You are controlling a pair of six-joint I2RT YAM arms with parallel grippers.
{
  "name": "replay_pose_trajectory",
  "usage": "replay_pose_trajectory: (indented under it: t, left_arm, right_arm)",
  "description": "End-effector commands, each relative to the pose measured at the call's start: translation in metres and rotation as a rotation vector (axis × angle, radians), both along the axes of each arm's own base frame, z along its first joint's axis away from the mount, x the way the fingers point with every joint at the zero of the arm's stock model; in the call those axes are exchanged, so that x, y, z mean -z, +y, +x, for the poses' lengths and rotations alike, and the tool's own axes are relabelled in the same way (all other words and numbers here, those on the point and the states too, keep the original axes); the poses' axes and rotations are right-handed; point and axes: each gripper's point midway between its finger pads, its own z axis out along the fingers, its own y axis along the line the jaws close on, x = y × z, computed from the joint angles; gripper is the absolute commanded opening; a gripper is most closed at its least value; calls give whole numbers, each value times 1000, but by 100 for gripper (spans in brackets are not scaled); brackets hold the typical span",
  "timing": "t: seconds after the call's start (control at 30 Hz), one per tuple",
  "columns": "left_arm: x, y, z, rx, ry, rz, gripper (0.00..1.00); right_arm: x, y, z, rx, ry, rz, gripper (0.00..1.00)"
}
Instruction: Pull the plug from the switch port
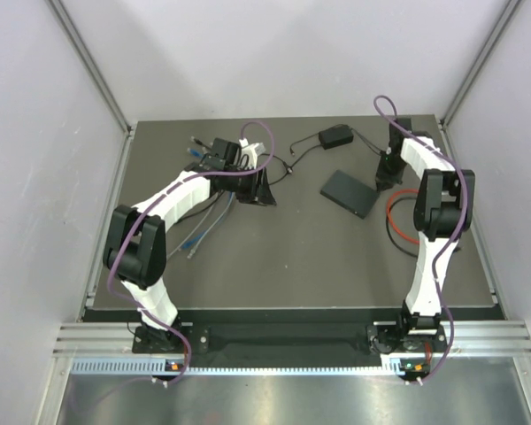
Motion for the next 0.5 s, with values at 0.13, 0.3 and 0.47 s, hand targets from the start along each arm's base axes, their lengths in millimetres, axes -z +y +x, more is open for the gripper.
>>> replay_pose_trajectory:
  t: [0.13,0.3,0.47]
  left_arm:
    - [-11,-9,-1,20,-20,-31,45]
    - [-9,-12,12,-1,-20,-18,45]
    - [-5,-18,37,-83,10,-18,45]
  right_arm:
    - [1,8,-19,-34,9,18,0]
    - [-11,58,-49,-116,-7,76,0]
    - [-32,152,-86,-291,-28,163,0]
